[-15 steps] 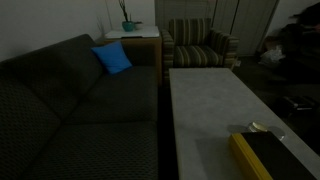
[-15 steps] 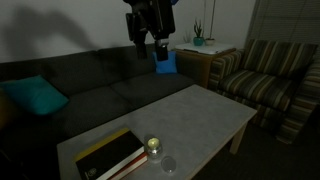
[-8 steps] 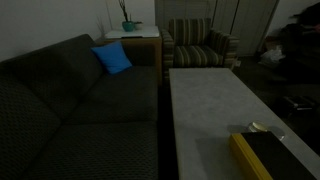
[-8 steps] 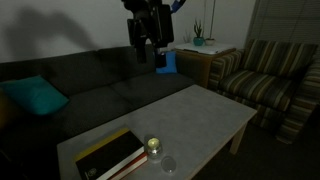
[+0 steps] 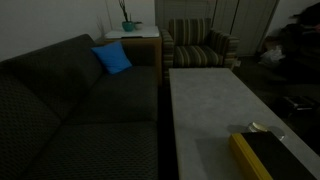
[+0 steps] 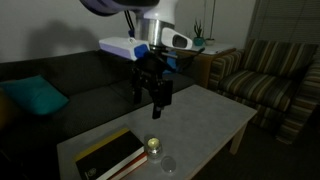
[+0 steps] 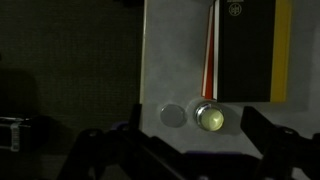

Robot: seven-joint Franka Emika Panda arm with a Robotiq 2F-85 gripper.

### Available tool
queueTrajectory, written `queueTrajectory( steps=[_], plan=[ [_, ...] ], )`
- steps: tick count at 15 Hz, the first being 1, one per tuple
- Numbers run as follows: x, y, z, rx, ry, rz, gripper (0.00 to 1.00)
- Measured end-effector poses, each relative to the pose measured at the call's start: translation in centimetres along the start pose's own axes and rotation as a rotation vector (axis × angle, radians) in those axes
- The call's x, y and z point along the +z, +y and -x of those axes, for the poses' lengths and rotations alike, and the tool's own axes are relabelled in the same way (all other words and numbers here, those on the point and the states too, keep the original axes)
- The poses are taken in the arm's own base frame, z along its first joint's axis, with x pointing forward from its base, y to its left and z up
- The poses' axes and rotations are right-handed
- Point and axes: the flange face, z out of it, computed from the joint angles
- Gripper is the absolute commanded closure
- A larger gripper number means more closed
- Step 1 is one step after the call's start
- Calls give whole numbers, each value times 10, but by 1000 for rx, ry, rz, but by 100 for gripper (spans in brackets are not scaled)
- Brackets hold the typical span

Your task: Put the silver lid on the silver bottle

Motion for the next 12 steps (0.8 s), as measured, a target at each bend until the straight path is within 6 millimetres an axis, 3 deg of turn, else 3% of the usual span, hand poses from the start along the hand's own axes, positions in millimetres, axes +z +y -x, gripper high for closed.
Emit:
queueTrajectory(
  steps=[3,7,9,12],
  plan=[
    [31,3,-13,-16,-36,-13,0],
    [29,2,-17,-33,-30,0,0],
    [31,-5,-18,-131,-31,32,0],
    [55,-20,-22,-293,-11,33,0]
  ],
)
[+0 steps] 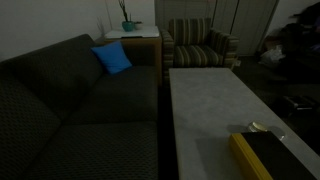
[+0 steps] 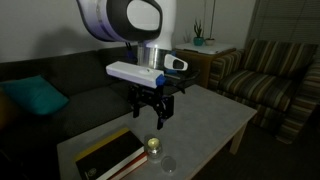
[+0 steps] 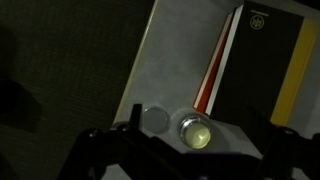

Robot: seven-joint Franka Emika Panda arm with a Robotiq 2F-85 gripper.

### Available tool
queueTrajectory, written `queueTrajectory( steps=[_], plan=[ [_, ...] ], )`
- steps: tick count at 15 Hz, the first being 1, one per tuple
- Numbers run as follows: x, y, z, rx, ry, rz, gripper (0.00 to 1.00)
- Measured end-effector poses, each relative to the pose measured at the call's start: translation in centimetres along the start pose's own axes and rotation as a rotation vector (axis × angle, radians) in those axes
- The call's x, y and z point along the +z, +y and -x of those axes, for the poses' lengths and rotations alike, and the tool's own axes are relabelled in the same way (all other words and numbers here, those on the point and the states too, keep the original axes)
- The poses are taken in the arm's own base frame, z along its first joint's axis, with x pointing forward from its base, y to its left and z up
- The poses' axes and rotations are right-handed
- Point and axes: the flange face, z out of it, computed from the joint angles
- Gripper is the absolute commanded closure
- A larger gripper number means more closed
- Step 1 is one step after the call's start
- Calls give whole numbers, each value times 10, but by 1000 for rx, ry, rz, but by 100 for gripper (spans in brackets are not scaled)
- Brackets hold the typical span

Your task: Put the silver lid on the silver bottle

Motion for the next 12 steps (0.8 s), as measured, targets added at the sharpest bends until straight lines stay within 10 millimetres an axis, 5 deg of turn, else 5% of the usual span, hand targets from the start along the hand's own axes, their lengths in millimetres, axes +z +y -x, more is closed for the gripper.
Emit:
queueTrajectory(
  steps=[7,12],
  plan=[
    [98,-4,-1,-291,54,-25,0],
    [104,-4,-2,-290,53,-27,0]
  ],
)
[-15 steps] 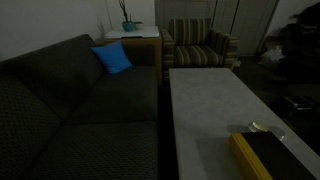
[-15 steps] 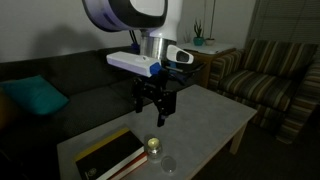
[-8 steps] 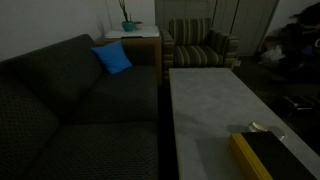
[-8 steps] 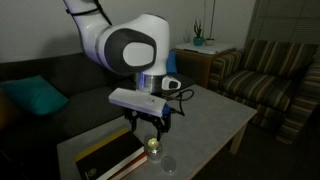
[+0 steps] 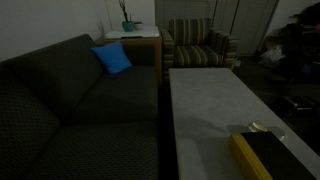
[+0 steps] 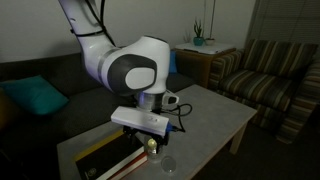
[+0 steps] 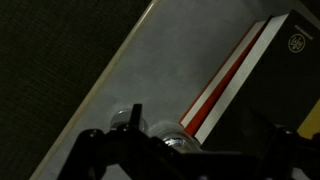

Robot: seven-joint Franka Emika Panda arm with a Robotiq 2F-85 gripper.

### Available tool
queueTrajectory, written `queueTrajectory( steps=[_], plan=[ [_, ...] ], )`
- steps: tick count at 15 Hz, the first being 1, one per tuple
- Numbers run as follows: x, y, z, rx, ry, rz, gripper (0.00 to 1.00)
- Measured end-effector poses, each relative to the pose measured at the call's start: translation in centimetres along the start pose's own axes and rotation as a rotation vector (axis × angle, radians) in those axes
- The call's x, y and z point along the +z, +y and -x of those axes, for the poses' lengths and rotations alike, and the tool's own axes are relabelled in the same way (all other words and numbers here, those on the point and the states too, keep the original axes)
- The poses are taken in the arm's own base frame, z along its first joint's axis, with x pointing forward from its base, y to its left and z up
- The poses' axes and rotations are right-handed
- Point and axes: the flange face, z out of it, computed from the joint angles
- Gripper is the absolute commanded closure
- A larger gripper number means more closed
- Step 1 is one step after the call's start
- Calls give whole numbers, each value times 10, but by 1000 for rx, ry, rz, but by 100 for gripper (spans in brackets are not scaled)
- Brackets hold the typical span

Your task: Put the silver lid on the silver bottle

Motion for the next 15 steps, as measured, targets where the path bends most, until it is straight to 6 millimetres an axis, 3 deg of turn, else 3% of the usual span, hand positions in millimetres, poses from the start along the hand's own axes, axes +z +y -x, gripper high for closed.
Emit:
queueTrajectory(
  steps=[5,10,15],
  plan=[
    [11,3,-2,75,-14,-19,0],
    [59,33,-7,240,-17,-66,0],
    [95,60,-22,276,6,-62,0]
  ],
)
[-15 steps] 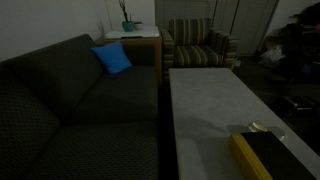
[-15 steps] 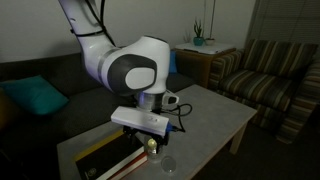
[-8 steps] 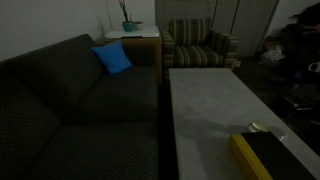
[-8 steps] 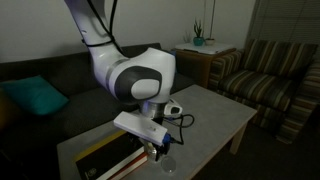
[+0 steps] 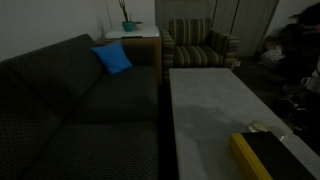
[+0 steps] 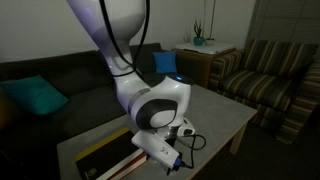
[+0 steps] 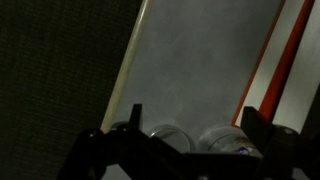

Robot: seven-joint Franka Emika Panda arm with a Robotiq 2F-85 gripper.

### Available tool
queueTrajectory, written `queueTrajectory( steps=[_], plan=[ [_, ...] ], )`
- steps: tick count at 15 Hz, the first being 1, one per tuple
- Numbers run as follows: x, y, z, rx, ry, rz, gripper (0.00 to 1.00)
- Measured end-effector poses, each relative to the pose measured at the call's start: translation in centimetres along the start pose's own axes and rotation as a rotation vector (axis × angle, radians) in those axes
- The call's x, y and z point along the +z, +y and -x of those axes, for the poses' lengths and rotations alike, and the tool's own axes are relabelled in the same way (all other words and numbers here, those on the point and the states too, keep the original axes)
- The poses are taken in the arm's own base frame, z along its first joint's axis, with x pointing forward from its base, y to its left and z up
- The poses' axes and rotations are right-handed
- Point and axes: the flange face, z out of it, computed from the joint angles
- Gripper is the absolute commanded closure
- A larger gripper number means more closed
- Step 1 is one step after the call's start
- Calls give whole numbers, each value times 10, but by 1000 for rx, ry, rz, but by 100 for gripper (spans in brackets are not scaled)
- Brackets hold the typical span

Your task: Put the silver lid on the silver bottle

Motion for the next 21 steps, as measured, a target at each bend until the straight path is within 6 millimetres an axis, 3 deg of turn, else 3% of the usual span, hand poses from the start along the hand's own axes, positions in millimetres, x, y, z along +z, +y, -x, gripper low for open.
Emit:
queueTrajectory(
  steps=[5,12,17,21],
  plan=[
    [29,-4,-16,-18,-35,-5,0],
    [29,-10,-25,22,-12,27,0],
    [45,-31,-40,28,-9,40,0],
    [55,-27,-44,41,-13,74,0]
  ],
)
